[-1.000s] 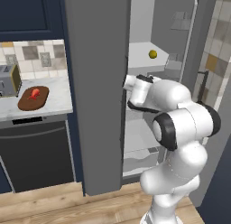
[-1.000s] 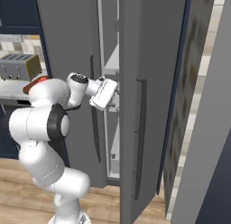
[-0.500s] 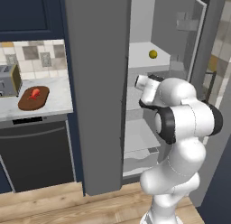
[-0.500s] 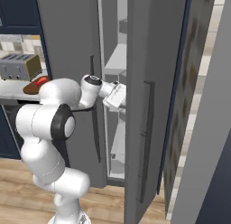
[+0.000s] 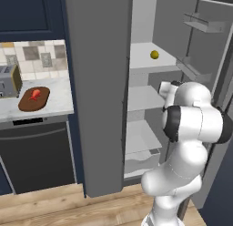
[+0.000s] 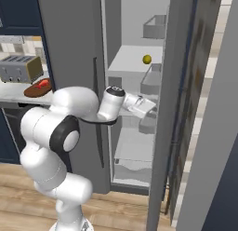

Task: Retrieve a lemon from the fridge and place it on the cutting board with the fish.

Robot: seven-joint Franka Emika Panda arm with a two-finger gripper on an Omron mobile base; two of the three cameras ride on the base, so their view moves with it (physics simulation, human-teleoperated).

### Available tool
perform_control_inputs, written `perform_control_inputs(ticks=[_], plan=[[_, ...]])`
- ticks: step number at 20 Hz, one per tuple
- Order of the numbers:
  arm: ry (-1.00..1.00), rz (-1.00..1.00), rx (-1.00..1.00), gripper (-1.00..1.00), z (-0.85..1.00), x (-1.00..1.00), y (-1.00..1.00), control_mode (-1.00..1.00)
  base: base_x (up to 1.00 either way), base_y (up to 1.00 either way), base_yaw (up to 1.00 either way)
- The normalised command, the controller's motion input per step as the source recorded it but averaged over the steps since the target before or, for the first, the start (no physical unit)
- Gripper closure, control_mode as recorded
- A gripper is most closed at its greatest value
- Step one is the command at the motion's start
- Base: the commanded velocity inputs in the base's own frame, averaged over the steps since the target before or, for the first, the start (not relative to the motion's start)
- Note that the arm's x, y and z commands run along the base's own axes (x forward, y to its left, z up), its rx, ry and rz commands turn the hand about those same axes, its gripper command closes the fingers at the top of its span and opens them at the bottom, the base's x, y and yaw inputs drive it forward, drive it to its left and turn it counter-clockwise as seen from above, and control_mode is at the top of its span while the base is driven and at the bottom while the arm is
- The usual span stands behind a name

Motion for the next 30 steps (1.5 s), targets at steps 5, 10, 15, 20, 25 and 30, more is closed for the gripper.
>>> perform_control_inputs(ticks=[5,10,15,20,25,30], plan=[[0.29,0.00,-0.06,-1.00,0.02,-0.29,-0.86,-1.00,0.00,0.00,0.00],[0.01,0.03,0.00,-1.00,0.10,-0.39,0.15,-1.00,0.00,0.00,0.00],[-0.04,-0.02,-0.02,-1.00,0.00,-0.12,0.92,-1.00,0.00,0.00,0.00],[-0.09,-0.13,-0.02,-1.00,0.06,0.00,1.00,-1.00,0.00,0.00,0.00],[-0.18,-0.23,0.11,-1.00,0.15,0.09,1.00,-1.00,0.00,0.00,0.00],[-0.18,-0.60,0.25,-1.00,-0.13,0.30,0.59,-1.00,0.00,0.00,0.00]])
